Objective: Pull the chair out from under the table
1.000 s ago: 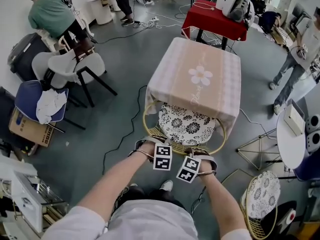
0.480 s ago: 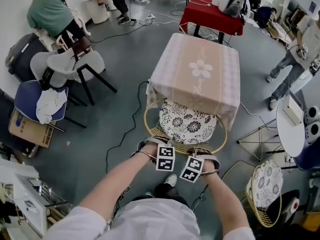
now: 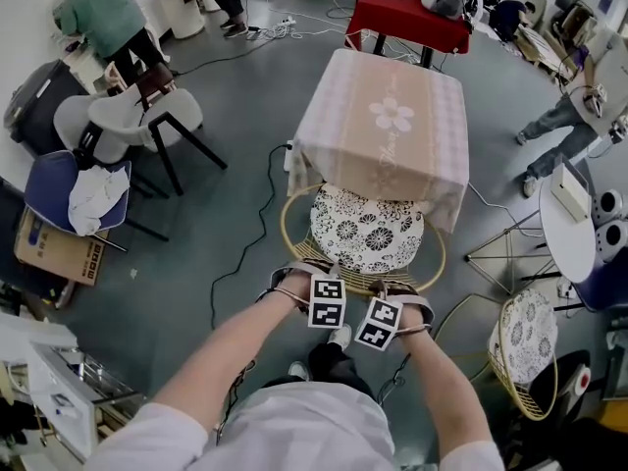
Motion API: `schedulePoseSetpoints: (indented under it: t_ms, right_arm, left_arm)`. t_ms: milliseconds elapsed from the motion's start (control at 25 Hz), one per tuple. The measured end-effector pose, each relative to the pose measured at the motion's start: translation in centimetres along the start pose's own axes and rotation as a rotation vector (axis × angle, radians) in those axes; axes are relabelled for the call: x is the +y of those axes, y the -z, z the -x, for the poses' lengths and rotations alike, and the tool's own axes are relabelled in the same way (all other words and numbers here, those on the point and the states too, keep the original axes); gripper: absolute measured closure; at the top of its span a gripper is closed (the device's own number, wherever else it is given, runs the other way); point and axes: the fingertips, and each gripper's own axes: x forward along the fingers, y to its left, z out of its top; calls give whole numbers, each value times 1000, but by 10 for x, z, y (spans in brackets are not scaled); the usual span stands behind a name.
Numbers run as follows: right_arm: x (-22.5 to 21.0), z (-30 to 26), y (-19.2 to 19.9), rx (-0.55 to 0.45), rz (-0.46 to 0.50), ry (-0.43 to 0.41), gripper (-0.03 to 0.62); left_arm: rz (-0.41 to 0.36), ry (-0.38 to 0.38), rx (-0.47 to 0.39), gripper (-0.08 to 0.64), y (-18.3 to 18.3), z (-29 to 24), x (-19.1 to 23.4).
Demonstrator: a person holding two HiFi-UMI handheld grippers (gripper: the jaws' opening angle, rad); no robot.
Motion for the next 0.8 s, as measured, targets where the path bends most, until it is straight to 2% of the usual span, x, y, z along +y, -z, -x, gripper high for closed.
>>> schedulePoseSetpoints:
  t_ms: [800]
  right_arm:
    - [77,26,-12,7,1,10,561]
  left_arm:
    - [-11,19,-4,483,2,19,-82]
